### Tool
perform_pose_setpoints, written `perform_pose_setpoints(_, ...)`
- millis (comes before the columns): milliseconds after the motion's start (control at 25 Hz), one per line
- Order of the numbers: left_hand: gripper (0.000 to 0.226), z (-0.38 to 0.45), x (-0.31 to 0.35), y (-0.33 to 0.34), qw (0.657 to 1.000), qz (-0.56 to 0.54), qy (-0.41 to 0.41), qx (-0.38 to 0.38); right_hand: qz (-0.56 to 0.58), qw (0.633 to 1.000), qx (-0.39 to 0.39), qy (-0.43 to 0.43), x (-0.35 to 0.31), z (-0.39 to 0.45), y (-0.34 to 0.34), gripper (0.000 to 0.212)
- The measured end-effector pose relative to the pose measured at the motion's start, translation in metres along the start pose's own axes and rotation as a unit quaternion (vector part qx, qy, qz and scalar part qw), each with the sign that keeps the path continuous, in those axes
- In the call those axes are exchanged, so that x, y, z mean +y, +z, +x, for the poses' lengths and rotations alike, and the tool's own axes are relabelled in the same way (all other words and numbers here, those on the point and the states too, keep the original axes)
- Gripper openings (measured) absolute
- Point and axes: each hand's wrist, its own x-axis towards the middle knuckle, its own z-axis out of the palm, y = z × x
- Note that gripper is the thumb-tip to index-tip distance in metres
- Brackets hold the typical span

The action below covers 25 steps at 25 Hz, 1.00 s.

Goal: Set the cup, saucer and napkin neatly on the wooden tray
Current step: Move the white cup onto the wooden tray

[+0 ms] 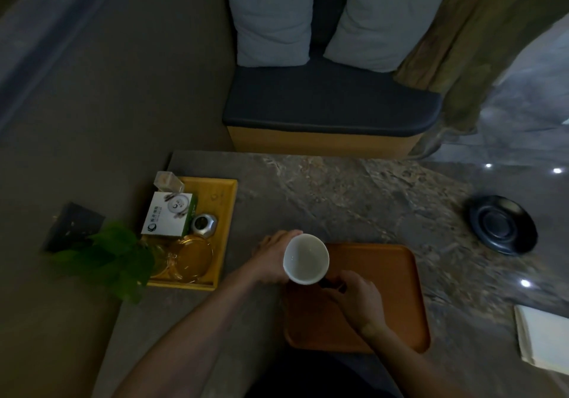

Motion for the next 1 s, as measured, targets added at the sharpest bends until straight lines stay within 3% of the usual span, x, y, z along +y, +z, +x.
perform_pose_setpoints(400, 0.101, 0.016, -0.011, 0.012, 0.999, 0.031, 0.002, -0.009, 0.003, 1.000, -0.003, 0.009, -0.006, -0.010, 0.021, 0.017)
perform_pose_setpoints(560, 0.093, 0.011, -0.011, 0.022, 0.996, -0.071, -0.034, 0.043, 0.002, 1.000, -0.013, 0.006, -0.007, -0.011, 0.023, 0.017)
perform_pose_setpoints(760, 0.071, -0.015, -0.012, 0.043, 0.963, -0.196, -0.133, 0.131, 0.004, 0.998, -0.056, -0.005, -0.007, -0.010, 0.023, 0.025)
perform_pose_setpoints(880, 0.064, -0.036, -0.012, 0.065, 0.949, -0.217, -0.190, 0.131, -0.019, 0.997, -0.074, -0.003, -0.001, -0.015, 0.016, 0.027)
perform_pose_setpoints(1000, 0.056, -0.058, -0.009, 0.089, 0.946, -0.236, -0.185, 0.126, -0.095, 0.990, -0.101, -0.005, 0.014, -0.028, 0.004, 0.031)
